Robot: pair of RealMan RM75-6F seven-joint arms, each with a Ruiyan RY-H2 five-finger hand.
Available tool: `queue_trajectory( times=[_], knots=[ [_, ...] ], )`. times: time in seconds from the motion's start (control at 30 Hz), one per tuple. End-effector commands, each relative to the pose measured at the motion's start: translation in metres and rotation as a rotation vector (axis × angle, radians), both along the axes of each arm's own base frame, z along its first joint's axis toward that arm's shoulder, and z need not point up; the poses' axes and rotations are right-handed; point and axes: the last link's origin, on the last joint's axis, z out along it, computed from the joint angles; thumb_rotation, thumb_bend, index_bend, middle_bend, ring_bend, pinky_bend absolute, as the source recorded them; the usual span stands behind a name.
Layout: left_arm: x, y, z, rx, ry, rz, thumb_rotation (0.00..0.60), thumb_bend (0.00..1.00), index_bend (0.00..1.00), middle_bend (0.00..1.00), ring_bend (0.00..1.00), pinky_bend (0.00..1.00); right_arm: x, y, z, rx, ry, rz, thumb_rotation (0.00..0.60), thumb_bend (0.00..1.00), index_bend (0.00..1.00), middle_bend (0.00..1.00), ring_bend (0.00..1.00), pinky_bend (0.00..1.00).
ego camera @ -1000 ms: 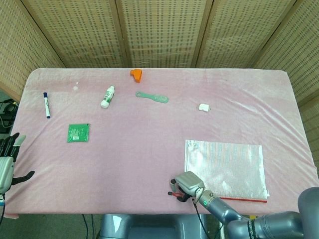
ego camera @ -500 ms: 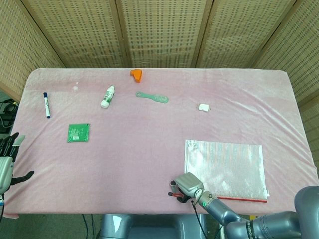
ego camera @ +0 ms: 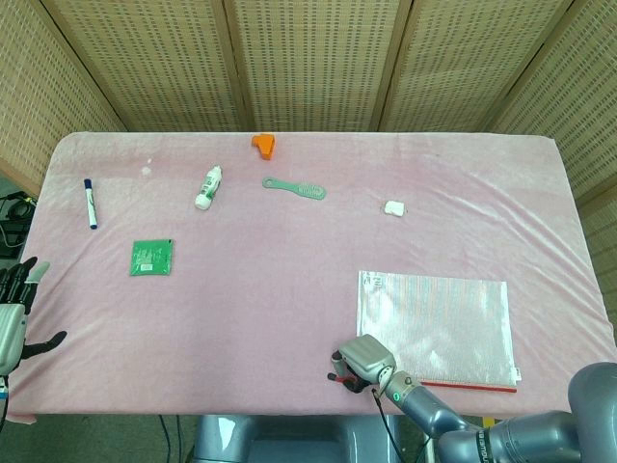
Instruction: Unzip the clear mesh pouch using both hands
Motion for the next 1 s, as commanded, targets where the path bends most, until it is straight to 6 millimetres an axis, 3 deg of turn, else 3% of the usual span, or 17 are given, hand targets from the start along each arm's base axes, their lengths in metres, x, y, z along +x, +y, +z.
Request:
queue_trajectory(
  times=[0.03, 0.3, 0.47, 0.57, 1.0],
  knots=[
    [0.000, 0.000, 0.000, -0.001, 0.000, -0.001, 0.600, 0.00, 0.00, 0.00, 0.00, 0.00, -0.001, 0.001, -0.001, 0.004, 0.000, 0.000, 0.600, 0.58, 0.62, 0.99, 0.93, 1.00],
    [0.000, 0.000, 0.000, -0.001, -0.002, -0.001, 0.600, 0.00, 0.00, 0.00, 0.00, 0.00, 0.000, 0.002, -0.002, 0.008, -0.005, 0.003, 0.600, 0.62, 0.65, 0.99, 0.93, 1.00],
    [0.000, 0.000, 0.000, -0.002, -0.004, 0.000, 0.600, 0.00, 0.00, 0.00, 0.00, 0.00, 0.004, 0.003, 0.000, 0.002, -0.043, -0.003, 0.600, 0.75, 0.72, 1.00, 0.93, 1.00],
    [0.000, 0.000, 0.001, -0.001, -0.007, -0.001, 0.600, 0.00, 0.00, 0.00, 0.00, 0.00, 0.009, 0.002, 0.007, -0.008, -0.089, -0.008, 0.600, 0.81, 0.76, 1.00, 0.94, 1.00],
    [0.002, -0.002, 0.004, 0.001, -0.020, -0.010, 0.600, 0.00, 0.00, 0.00, 0.00, 0.00, 0.025, -0.011, 0.050, -0.036, -0.258, -0.063, 0.600, 0.85, 0.80, 1.00, 0.94, 1.00]
  ],
)
